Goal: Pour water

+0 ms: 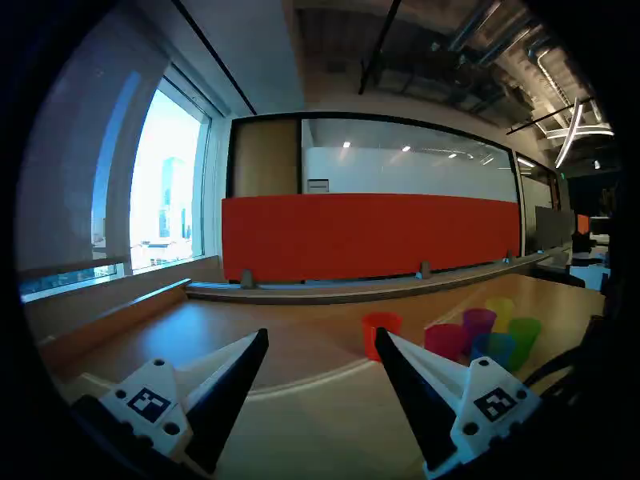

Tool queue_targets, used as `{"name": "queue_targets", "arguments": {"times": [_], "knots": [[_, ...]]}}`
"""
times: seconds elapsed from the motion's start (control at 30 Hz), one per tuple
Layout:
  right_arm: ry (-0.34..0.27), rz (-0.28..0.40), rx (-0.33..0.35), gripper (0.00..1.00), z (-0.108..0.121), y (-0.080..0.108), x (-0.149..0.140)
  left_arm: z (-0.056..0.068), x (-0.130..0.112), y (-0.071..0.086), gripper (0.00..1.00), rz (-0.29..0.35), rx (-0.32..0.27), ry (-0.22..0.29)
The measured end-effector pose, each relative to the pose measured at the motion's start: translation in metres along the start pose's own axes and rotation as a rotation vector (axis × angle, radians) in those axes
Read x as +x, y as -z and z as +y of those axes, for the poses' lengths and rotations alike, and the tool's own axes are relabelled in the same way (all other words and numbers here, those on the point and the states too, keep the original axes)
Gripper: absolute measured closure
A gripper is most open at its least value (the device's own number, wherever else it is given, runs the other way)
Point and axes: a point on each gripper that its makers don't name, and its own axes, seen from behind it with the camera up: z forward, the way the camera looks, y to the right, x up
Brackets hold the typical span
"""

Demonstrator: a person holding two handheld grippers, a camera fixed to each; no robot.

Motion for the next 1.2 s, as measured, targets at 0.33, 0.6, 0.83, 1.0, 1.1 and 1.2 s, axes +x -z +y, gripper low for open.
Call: {"name": "queue_targets", "arguments": {"times": [0.33, 0.6, 0.83, 1.0, 1.1, 1.2], "knots": [[-0.019, -0.017, 0.010, 0.00, 0.004, -0.005, 0.031, 0.013, 0.047, -0.010, 0.01, -0.013, -0.060, 0.027], [-0.031, -0.021, 0.034, 0.00, 0.003, -0.010, 0.073, 0.016, 0.086, -0.018, 0.01, -0.028, -0.087, 0.026], [-0.028, -0.012, 0.083, 0.00, -0.005, -0.015, 0.117, 0.023, 0.127, -0.025, 0.01, -0.027, -0.132, 0.025], [-0.029, -0.017, 0.116, 0.00, -0.007, -0.018, 0.130, 0.029, 0.148, -0.028, 0.01, -0.014, -0.166, 0.027], [-0.021, -0.026, 0.135, 0.01, -0.009, -0.019, 0.128, 0.033, 0.152, -0.028, 0.01, -0.012, -0.192, 0.031], [-0.013, -0.038, 0.167, 0.00, -0.013, -0.019, 0.126, 0.040, 0.154, -0.028, 0.01, -0.017, -0.228, 0.029]]}}
